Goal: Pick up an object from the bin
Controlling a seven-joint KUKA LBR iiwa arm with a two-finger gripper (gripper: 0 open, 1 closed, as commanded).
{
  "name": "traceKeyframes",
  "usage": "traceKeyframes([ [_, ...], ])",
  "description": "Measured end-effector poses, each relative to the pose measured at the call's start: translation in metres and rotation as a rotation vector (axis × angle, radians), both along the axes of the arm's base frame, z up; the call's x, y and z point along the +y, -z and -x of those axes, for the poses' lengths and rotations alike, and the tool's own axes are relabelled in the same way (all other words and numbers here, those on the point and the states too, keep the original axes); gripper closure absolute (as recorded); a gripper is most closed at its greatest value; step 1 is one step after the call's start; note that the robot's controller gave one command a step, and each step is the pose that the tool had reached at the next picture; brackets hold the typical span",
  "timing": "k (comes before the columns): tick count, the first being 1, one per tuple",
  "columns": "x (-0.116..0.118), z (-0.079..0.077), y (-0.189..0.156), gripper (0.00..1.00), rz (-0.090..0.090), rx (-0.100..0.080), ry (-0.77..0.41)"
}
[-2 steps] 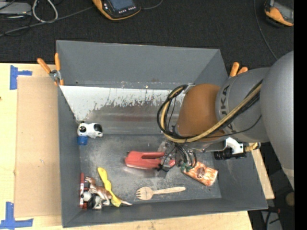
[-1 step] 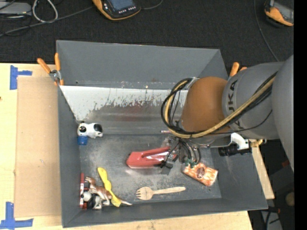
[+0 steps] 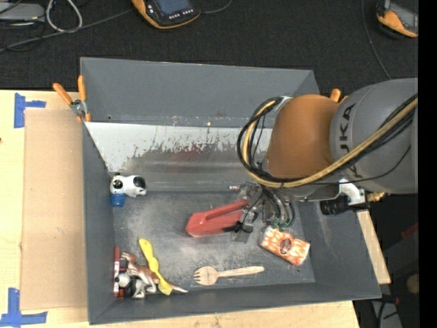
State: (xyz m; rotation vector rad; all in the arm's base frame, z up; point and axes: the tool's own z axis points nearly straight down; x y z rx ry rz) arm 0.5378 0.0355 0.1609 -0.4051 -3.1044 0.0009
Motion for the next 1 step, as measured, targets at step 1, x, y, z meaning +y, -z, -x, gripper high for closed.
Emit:
traceKeyframes([
  [1,-0.0003,-0.0011,-0.0465,1.00,0.000,-0.003,0.000],
])
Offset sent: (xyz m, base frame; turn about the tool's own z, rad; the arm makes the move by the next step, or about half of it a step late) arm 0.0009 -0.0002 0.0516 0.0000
